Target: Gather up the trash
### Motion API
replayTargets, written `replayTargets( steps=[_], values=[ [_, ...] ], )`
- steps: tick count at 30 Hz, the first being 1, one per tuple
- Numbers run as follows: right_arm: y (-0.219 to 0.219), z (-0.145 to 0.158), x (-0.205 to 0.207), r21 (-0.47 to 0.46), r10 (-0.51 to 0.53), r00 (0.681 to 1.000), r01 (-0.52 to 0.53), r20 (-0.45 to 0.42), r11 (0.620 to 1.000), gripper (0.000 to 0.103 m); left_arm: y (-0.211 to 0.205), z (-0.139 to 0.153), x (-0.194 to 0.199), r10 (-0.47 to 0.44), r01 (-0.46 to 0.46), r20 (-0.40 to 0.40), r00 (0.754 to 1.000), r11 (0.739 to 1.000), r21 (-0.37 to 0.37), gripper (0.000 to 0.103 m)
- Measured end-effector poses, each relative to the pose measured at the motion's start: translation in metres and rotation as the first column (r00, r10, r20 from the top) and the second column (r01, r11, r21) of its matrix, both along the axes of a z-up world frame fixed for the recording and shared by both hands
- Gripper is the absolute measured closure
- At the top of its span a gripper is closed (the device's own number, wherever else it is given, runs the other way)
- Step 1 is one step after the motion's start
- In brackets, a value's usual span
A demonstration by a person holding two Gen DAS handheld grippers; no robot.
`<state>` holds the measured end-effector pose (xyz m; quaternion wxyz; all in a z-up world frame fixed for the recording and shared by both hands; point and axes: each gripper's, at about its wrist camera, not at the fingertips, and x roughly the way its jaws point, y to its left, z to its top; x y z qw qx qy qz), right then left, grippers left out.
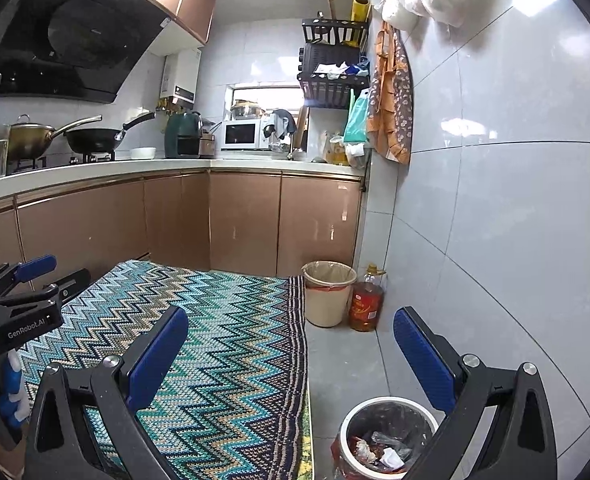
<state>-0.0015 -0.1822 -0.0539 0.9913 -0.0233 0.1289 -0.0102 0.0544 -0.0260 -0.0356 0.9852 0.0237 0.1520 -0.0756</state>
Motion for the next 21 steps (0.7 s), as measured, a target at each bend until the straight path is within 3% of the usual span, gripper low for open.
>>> replayTargets(
  steps=[21],
  values=[
    [-0.038, -0.024, -0.018, 0.029, -0.065, 0.997, 0.067, -0.052, 0.997, 0.000, -0.011, 0.000, -0.001, -0.022, 0.022, -0.014, 1.000, 0.999, 0.025, 0.032]
  ],
)
